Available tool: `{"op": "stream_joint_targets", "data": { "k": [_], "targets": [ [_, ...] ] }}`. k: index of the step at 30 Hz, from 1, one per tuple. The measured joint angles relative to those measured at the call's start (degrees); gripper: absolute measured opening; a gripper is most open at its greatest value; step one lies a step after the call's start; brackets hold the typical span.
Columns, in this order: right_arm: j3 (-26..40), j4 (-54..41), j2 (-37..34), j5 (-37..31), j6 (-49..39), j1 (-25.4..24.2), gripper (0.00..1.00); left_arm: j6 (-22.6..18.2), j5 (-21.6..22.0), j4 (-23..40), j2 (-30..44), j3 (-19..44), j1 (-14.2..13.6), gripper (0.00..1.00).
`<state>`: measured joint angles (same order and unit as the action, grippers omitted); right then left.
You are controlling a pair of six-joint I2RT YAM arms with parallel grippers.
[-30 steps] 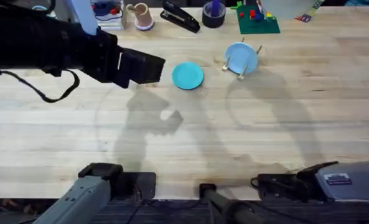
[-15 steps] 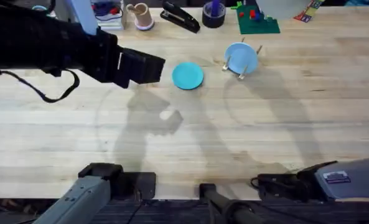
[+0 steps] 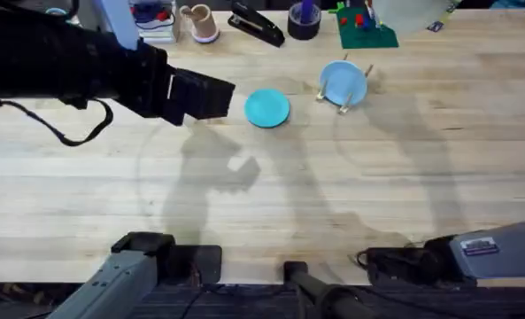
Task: Pick up the plates from the table one by one and place each into a slot on the dish rack.
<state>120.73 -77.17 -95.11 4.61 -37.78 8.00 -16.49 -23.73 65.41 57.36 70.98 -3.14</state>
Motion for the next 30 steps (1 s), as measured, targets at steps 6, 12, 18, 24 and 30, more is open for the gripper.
{"op": "stream_joint_targets", "data": {
  "k": [6,12,18,24,30],
  "targets": [
    [0.0,0.3,-4.3,1.9,-0.4,-0.5,0.027,0.0,0.0,0.0,0.0,0.0,0.0,0.996],
    [0.0,0.3,-8.3,2.7,-0.4,-0.6,0.027,0.0,0.0,0.0,0.0,0.0,0.0,0.995],
    [0.0,0.3,-11.5,2.8,-0.4,-0.7,0.027,0.0,0.0,0.0,0.0,0.0,0.0,0.995],
    [0.0,0.3,-14.4,3.1,-0.4,-0.7,0.027,0.0,0.0,0.0,0.0,0.0,0.0,0.995],
    [0.0,0.3,-16.8,4.7,-0.4,-0.7,0.027,0.0,0.0,0.0,0.0,0.0,0.0,0.995]
  ]
}}
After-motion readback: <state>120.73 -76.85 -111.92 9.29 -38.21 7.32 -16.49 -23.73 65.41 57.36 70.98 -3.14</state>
